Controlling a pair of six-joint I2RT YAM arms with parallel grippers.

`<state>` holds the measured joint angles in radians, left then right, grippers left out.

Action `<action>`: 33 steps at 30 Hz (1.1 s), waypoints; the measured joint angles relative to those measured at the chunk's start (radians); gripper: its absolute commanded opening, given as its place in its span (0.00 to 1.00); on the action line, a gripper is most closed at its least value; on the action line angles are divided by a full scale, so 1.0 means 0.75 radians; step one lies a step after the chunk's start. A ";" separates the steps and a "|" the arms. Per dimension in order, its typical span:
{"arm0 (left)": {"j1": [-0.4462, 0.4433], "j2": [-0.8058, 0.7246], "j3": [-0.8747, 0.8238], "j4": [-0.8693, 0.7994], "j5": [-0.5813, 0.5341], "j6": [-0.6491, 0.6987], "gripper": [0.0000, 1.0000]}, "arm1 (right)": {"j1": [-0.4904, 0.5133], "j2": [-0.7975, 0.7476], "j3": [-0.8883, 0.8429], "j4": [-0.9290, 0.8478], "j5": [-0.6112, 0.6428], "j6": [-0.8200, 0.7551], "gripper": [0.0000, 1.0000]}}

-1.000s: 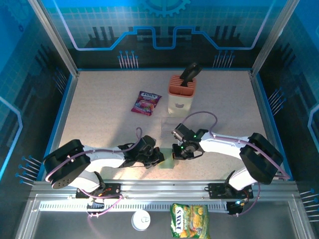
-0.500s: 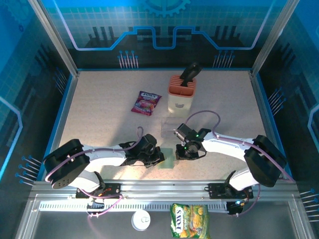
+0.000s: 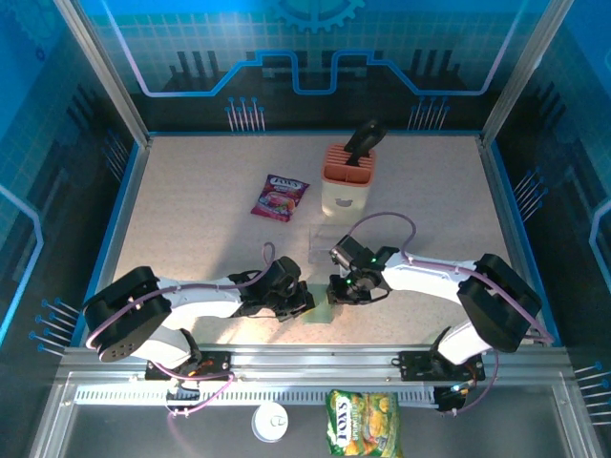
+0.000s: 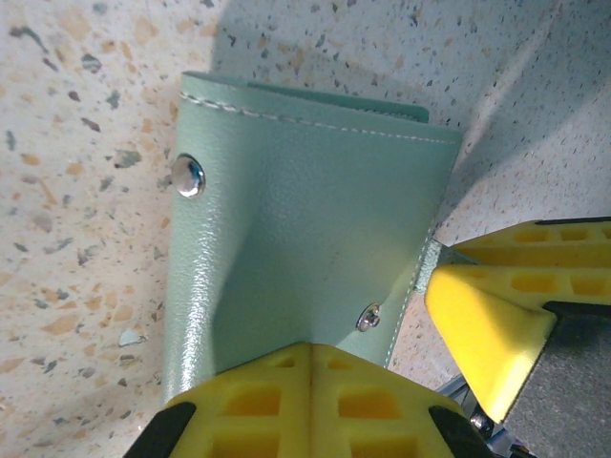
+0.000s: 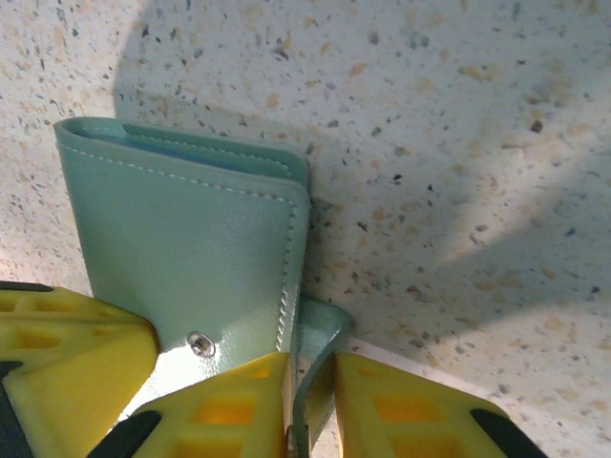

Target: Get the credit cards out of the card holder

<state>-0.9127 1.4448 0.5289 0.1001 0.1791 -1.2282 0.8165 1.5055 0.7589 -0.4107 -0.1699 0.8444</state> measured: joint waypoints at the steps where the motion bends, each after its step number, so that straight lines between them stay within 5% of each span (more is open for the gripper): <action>1: 0.000 0.000 0.002 -0.003 -0.001 0.000 0.00 | -0.001 0.001 -0.007 0.008 -0.002 0.000 0.18; 21: -0.001 -0.061 0.031 -0.116 -0.073 0.035 0.00 | -0.012 0.044 -0.033 0.035 -0.004 -0.045 0.08; 33: 0.044 -0.254 0.033 -0.227 -0.170 0.102 0.11 | -0.066 -0.124 -0.008 -0.146 0.057 -0.161 0.04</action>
<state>-0.8799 1.2541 0.5533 -0.0700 0.0513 -1.1519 0.7670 1.4128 0.7532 -0.5201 -0.1272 0.7235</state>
